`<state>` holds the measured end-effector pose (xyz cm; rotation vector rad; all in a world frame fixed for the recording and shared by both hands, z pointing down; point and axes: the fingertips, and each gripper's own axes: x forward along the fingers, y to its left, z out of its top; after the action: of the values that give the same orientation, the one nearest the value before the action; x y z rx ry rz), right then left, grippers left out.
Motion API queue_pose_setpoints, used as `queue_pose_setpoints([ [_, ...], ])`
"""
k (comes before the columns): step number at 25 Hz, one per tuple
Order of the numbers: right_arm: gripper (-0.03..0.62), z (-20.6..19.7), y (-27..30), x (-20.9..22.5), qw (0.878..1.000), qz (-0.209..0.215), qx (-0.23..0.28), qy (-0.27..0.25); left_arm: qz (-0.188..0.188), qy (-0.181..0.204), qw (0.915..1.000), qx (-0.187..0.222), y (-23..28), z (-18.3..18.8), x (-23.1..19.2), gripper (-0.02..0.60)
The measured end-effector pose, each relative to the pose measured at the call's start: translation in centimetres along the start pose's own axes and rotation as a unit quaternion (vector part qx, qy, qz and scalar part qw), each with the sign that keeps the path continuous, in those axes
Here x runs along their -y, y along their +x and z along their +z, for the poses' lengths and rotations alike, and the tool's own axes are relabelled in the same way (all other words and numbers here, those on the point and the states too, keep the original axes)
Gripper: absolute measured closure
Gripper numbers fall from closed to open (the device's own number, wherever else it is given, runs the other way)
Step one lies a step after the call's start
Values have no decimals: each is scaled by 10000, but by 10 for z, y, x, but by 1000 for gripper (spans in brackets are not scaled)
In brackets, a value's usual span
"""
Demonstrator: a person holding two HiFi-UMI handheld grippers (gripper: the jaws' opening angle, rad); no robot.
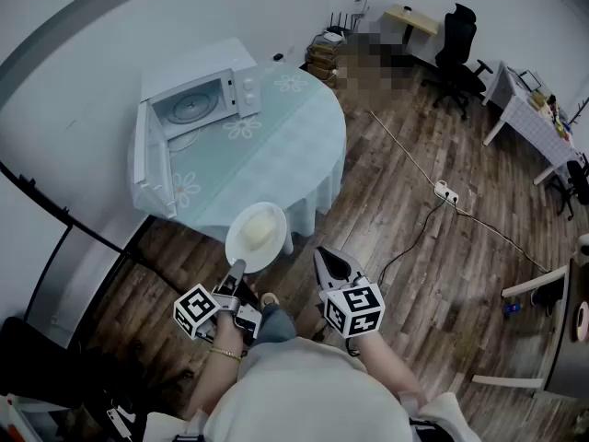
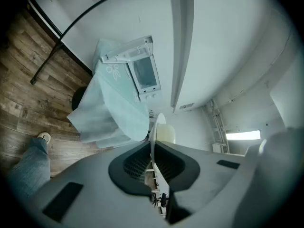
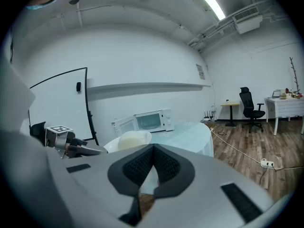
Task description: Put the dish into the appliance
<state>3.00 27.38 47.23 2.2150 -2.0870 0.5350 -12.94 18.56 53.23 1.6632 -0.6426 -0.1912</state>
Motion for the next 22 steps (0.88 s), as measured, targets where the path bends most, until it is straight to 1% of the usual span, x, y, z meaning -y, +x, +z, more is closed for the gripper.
queue_pose_setpoints([
  [4,588,-5,-11,-7,10000,-9,-13,-24,-64,-23,10000,-40,-9,-9,3,551],
  [10,588,-10,-20,-21,9999,144,-18,-32,-103,37,9999,35,-21,-14,7,551],
  [14,588,-12,-20,-27,9997,227,-15,125,-157,12,9999,54,-26,-14,8,551],
  [22,588,-14,-9,-34,9996,265,-58,75,-75,-83,9999,122,-27,-5,1,551],
])
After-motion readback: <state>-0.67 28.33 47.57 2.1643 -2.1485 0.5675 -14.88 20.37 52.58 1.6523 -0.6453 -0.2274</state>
